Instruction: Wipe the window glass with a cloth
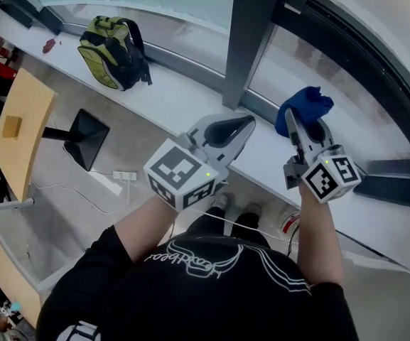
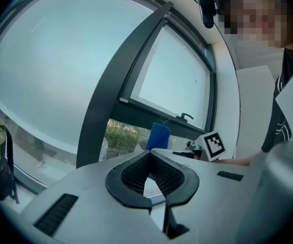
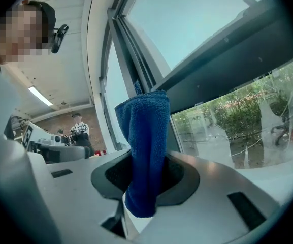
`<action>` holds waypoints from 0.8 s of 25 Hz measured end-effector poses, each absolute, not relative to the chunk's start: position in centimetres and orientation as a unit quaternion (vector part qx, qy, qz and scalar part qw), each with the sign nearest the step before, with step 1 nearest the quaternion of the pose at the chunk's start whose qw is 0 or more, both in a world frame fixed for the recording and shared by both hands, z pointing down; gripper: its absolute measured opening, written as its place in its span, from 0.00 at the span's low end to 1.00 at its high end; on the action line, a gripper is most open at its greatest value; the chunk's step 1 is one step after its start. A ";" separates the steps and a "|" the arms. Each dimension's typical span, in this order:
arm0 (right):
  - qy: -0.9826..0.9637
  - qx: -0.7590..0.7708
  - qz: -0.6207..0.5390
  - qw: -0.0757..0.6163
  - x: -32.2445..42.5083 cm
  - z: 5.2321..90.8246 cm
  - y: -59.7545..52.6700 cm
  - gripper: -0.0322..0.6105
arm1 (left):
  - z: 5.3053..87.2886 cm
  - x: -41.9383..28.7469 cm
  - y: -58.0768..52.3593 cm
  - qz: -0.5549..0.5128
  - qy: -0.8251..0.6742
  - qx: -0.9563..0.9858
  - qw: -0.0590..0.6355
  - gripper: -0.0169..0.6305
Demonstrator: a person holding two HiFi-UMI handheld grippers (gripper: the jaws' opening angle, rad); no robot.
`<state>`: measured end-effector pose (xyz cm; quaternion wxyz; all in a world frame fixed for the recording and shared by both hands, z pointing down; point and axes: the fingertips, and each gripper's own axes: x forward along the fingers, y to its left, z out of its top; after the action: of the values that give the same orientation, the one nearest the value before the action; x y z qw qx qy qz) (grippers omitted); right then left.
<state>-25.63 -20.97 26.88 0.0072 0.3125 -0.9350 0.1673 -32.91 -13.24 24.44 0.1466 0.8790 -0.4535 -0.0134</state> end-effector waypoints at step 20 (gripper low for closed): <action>-0.932 0.342 0.116 0.022 -33.5 32.6 -38.4 0.20 | 30.9 -34.9 -17.4 -0.018 -0.520 0.831 0.199 0.03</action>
<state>-33.48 -38.39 32.57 0.0225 0.3416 -0.9324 0.1156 -34.89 -17.41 30.86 0.1987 0.8307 -0.5198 -0.0184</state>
